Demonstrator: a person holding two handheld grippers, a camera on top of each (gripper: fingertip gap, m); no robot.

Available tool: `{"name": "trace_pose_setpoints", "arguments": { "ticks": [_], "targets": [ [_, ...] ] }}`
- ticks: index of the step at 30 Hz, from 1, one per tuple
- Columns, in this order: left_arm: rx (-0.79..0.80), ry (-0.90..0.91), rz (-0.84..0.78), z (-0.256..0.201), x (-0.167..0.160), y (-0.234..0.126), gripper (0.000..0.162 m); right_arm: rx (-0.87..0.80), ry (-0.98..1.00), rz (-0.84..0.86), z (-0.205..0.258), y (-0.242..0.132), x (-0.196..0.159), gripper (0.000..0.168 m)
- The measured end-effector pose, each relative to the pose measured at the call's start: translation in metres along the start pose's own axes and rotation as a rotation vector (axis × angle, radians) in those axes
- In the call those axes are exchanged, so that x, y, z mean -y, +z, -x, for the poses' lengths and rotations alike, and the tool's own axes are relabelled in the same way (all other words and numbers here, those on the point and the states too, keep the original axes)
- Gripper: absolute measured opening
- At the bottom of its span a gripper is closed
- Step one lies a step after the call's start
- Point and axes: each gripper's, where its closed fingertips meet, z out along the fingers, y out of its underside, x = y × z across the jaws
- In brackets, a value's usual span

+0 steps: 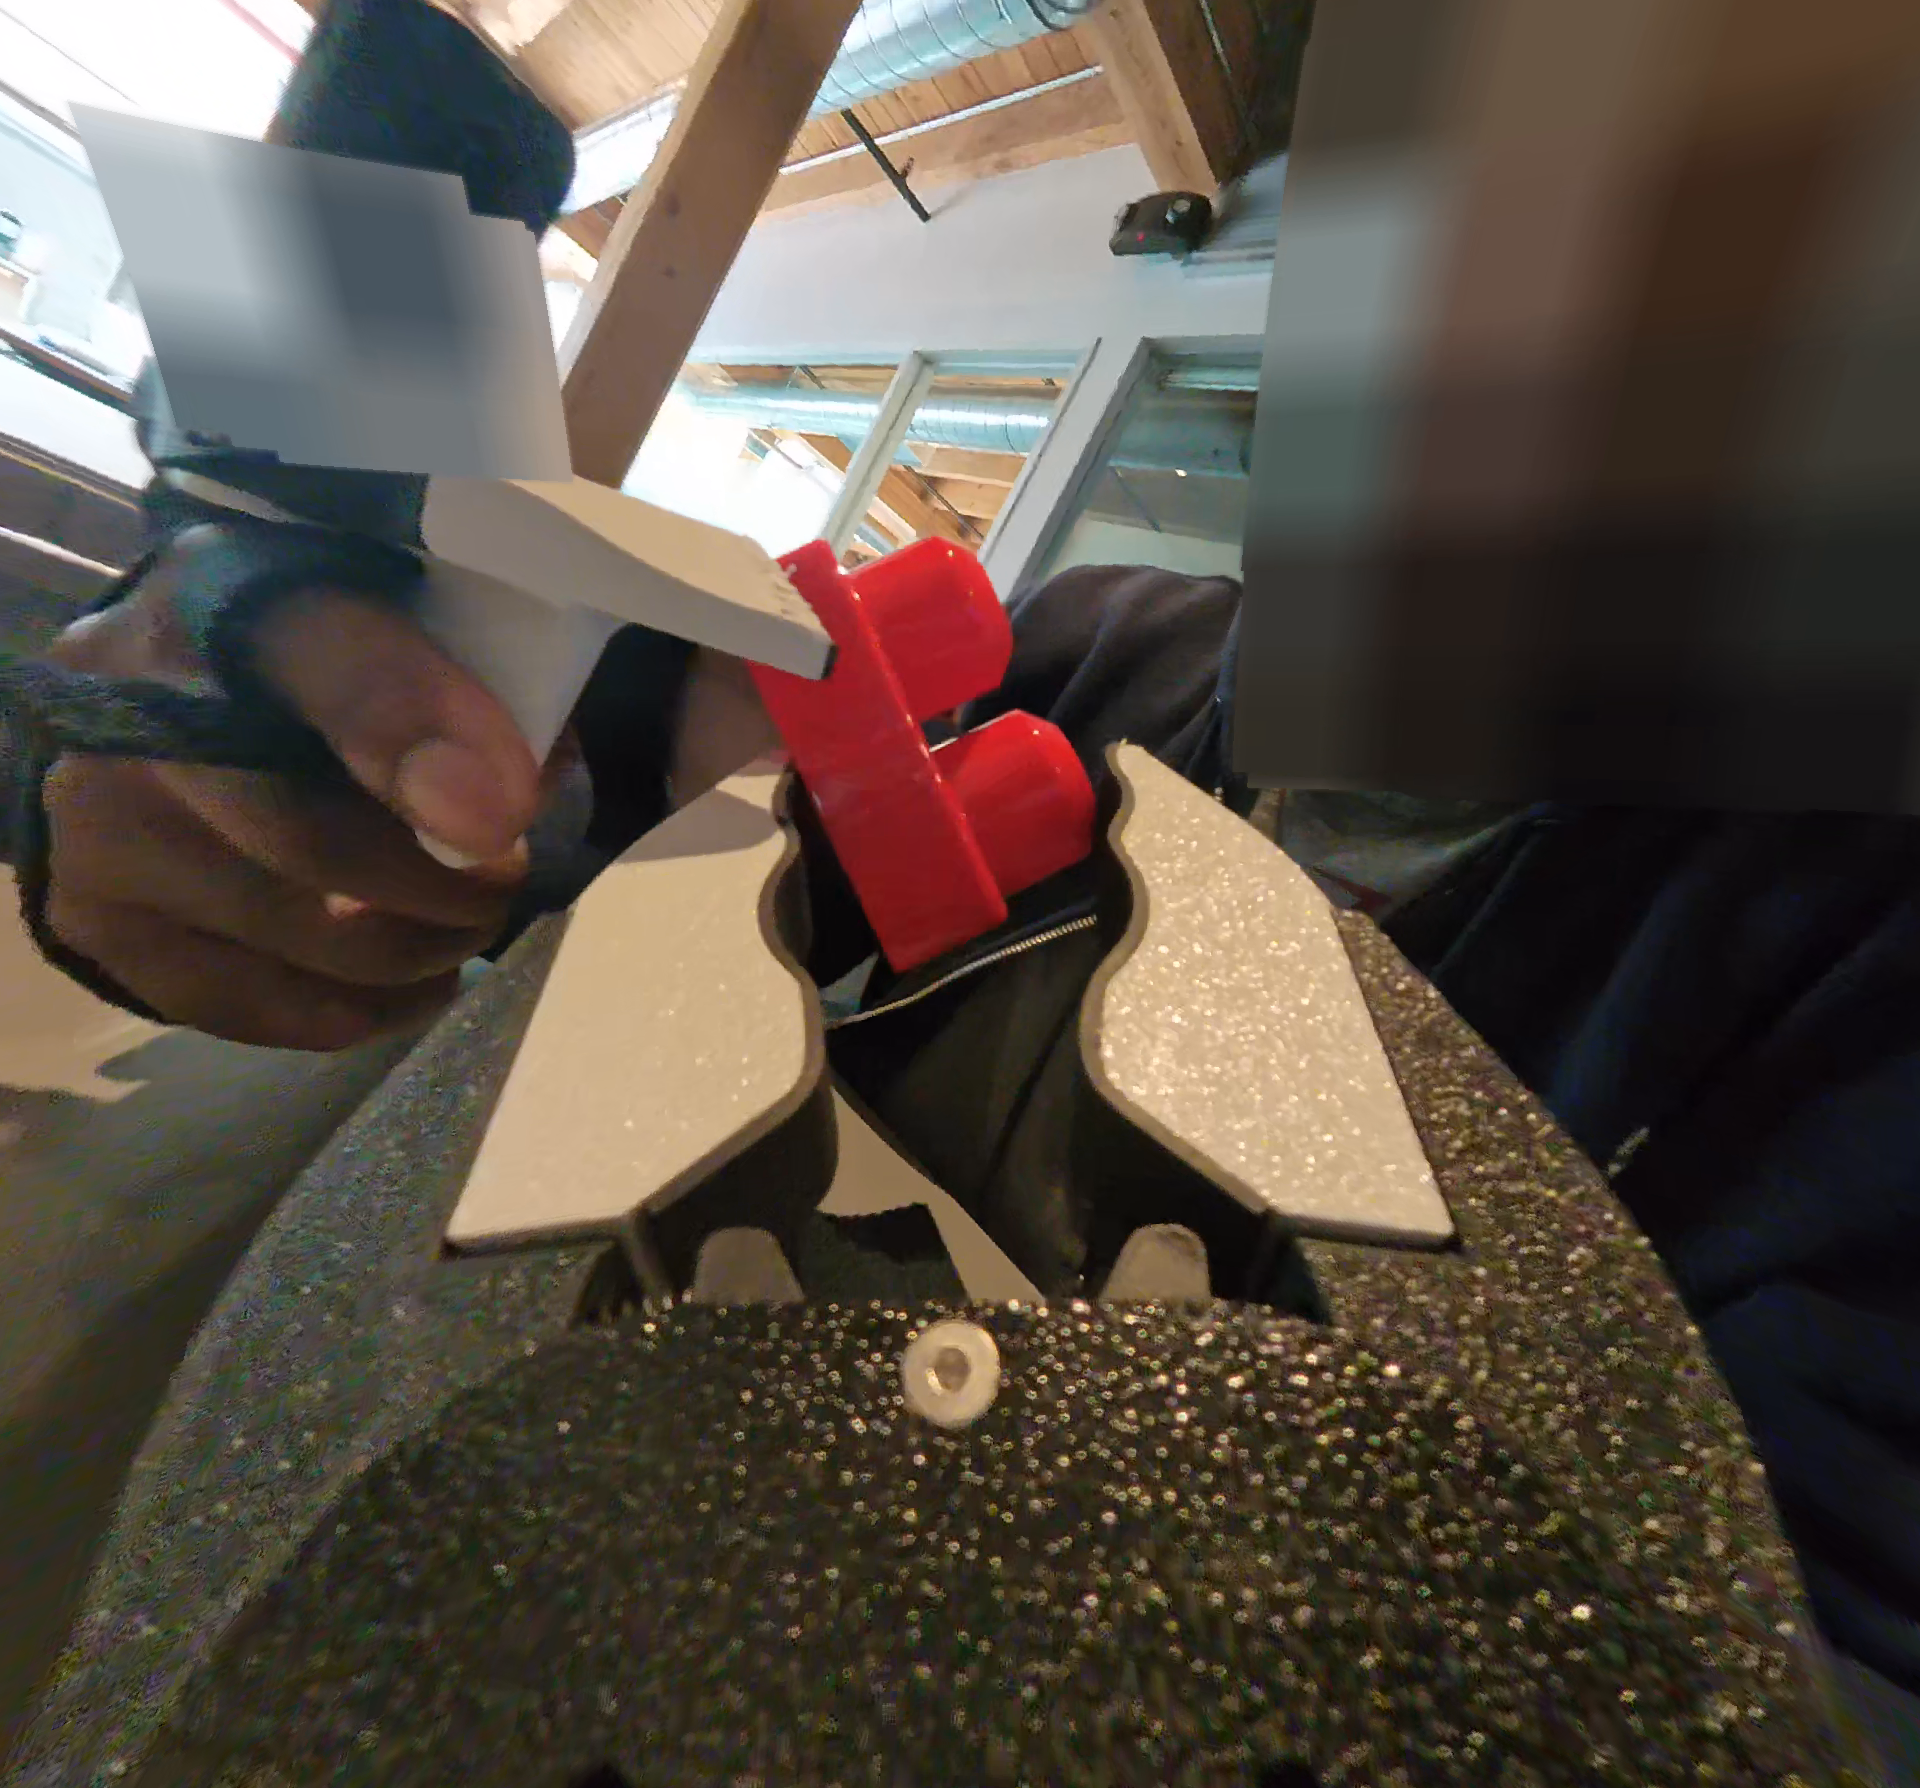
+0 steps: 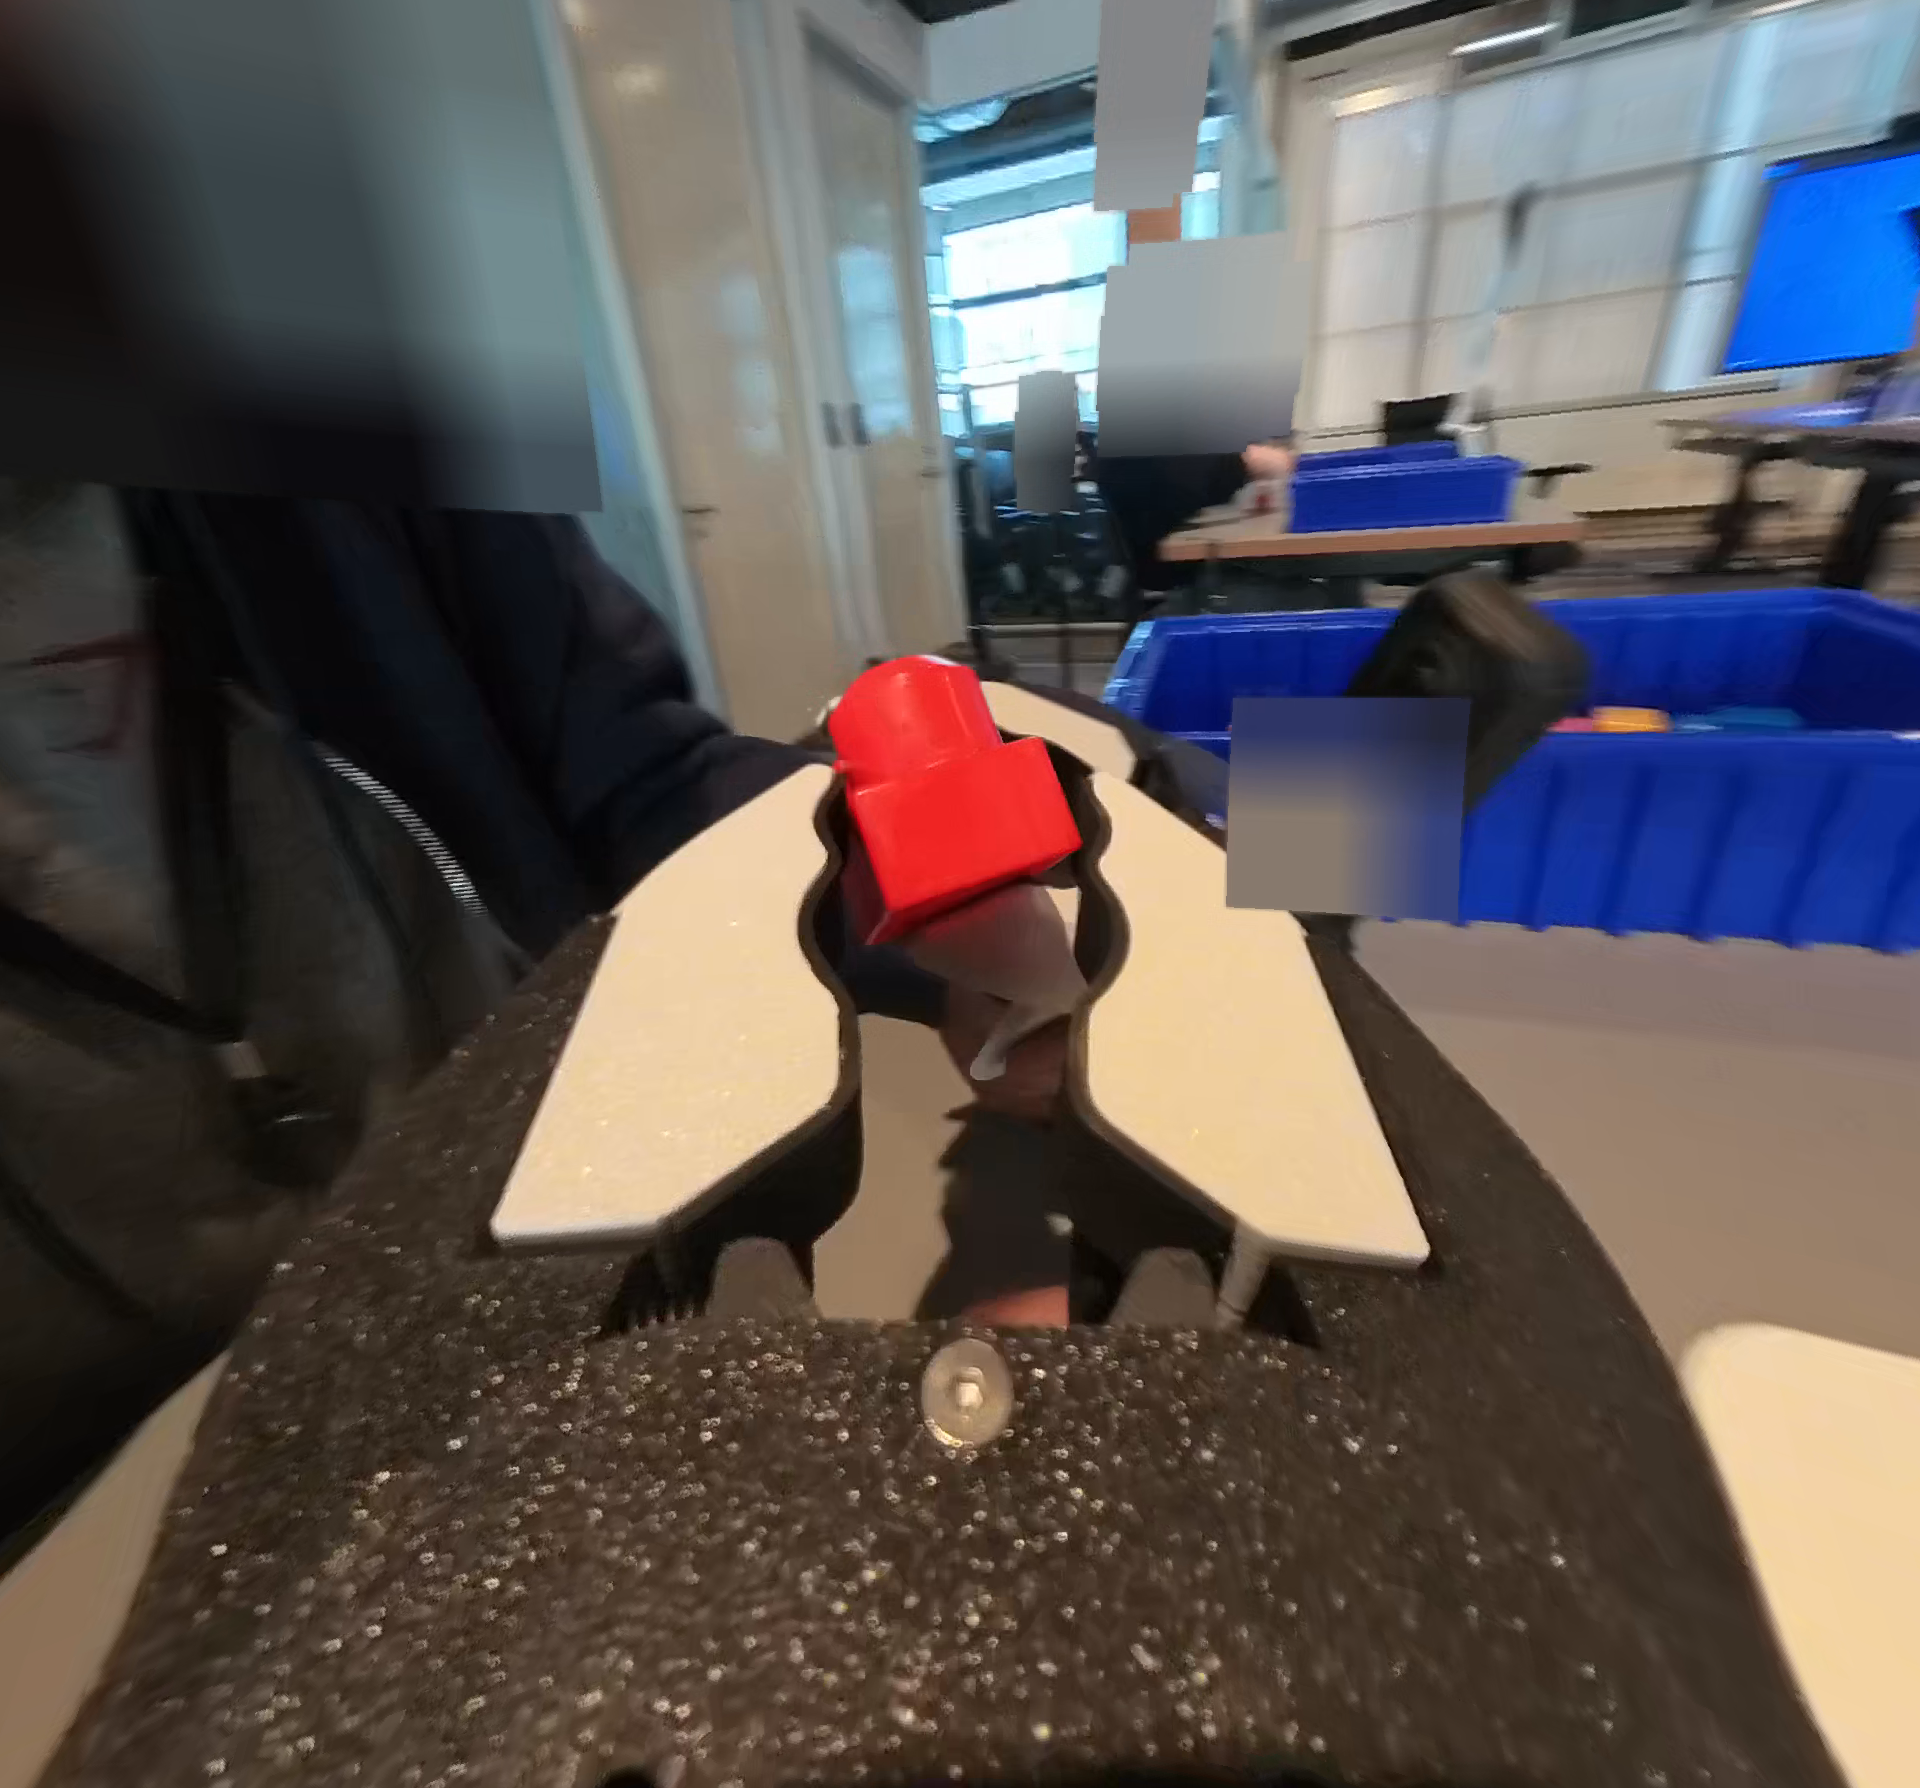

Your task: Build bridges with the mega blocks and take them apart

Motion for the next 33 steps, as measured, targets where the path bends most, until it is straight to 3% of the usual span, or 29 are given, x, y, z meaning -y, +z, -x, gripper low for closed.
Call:
{"name": "trace_pose_setpoints", "arguments": {
  "ticks": [10,16,20,26,33],
  "targets": [
    [0.44,0.269,-0.082,0.034,0.028,-0.047,0.044,-0.264,-0.024,0.008,-0.041,-0.016,0.006,0.04],
    [0.696,0.511,-0.071,0.044,0.045,-0.07,0.044,-0.466,0.082,0.001,-0.075,-0.034,0.005,0.04],
    [0.823,0.569,0.09,0.062,0.032,-0.071,0.048,-0.498,0.117,0.056,-0.082,-0.033,-0.006,0.04],
    [0.85,0.53,0.193,0.076,0.016,-0.066,0.052,-0.482,0.106,0.138,-0.078,-0.021,-0.018,0.04],
    [0.811,0.5,0.252,0.078,0.004,-0.059,0.038,-0.473,0.082,0.2,-0.075,-0.013,-0.027,0.039]
  ]
}}
